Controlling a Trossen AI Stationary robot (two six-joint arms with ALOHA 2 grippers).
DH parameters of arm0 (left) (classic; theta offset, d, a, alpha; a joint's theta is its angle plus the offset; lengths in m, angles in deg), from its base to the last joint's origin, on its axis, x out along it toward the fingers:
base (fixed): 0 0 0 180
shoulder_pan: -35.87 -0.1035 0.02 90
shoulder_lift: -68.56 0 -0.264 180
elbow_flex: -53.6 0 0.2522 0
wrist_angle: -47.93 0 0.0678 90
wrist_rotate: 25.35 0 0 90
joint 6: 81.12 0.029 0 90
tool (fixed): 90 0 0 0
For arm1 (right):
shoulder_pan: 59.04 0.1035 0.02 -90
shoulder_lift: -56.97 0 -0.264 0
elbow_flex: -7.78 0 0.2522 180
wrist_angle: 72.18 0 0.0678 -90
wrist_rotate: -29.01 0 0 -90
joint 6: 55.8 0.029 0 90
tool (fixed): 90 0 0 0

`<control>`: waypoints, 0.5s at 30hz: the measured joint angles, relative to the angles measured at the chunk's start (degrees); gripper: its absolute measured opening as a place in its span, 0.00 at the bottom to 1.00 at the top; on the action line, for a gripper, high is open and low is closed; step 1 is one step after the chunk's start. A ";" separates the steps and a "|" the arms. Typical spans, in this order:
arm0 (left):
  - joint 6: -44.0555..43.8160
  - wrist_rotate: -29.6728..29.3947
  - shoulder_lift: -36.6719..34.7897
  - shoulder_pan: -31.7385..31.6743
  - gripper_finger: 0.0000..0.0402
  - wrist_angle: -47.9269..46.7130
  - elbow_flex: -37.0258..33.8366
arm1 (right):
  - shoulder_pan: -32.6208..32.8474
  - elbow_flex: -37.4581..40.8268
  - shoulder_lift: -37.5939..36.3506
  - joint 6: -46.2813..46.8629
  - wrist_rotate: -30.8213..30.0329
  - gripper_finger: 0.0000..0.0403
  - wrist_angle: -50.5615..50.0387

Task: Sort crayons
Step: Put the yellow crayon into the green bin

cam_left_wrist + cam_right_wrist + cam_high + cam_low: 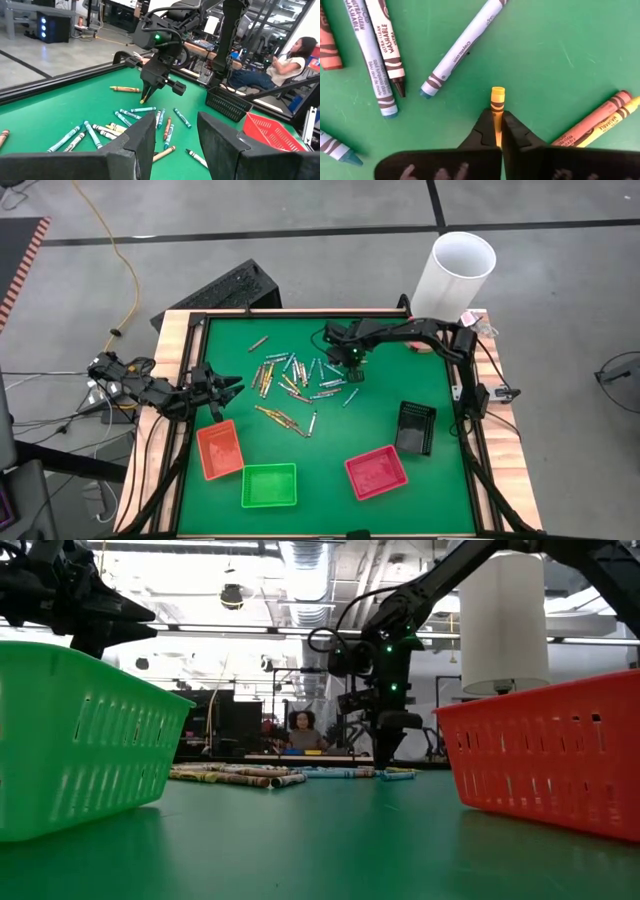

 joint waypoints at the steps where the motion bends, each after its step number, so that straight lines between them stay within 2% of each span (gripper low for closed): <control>1: -0.01 0.00 0.00 0.00 0.34 0.00 0.00 | 0.00 0.06 -0.30 0.05 -0.05 0.01 0.41; 7: 0.06 -0.02 0.00 0.00 0.34 0.04 0.00 | -0.09 0.07 -5.79 4.24 -0.77 0.00 1.82; 15: 0.08 -0.02 0.00 0.00 0.34 0.09 0.00 | 0.81 0.00 -16.85 14.65 -0.22 0.00 -3.89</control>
